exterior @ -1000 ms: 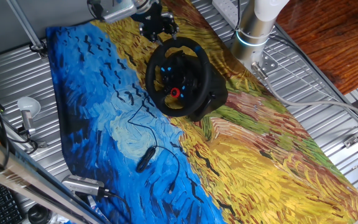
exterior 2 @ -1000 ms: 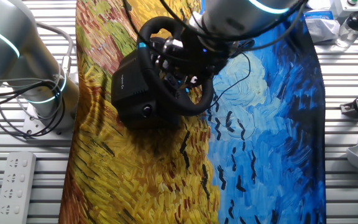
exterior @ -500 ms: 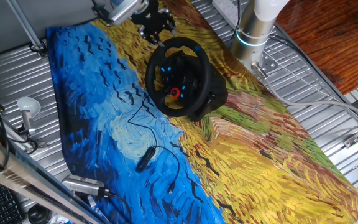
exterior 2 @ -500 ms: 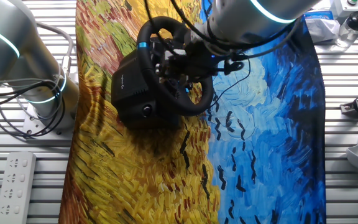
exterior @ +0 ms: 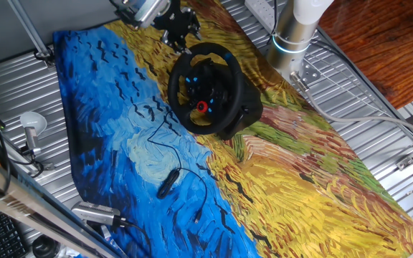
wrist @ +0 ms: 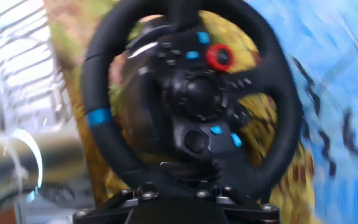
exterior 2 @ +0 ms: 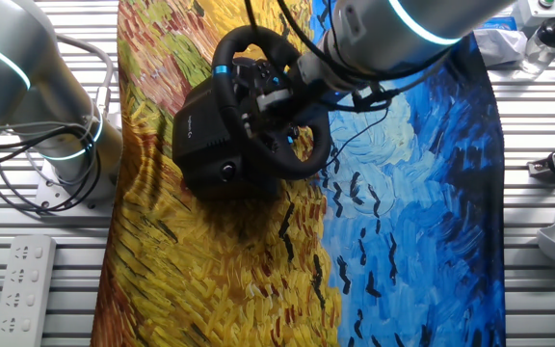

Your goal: Rotate the steering wheel 90 degrees clockwise

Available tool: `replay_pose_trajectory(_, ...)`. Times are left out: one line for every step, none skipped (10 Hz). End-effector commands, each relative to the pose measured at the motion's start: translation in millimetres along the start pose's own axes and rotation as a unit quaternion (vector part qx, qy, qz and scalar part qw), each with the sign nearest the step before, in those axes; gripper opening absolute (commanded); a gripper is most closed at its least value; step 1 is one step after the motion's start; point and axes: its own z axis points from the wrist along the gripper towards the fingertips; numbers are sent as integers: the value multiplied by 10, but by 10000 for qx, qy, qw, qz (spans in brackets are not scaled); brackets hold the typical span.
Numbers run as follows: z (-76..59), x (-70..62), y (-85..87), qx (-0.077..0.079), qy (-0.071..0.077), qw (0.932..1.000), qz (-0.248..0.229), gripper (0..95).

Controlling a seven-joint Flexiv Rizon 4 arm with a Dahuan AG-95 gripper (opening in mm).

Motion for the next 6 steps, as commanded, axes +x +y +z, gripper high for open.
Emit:
replay_pose_trajectory(30,26,-2,-1,-10,9984,-570,380)
replay_pose_trajectory(42,40,-1,-4,-12,9979,-642,380)
replay_pose_trajectory(59,61,3,-7,-12,9972,-748,380)
replay_pose_trajectory(70,82,9,-11,-15,9966,-820,380)
replay_pose_trajectory(83,78,-1,-5,-46,9961,-880,380)
replay_pose_trajectory(97,51,-27,-1,-47,9955,-948,380)
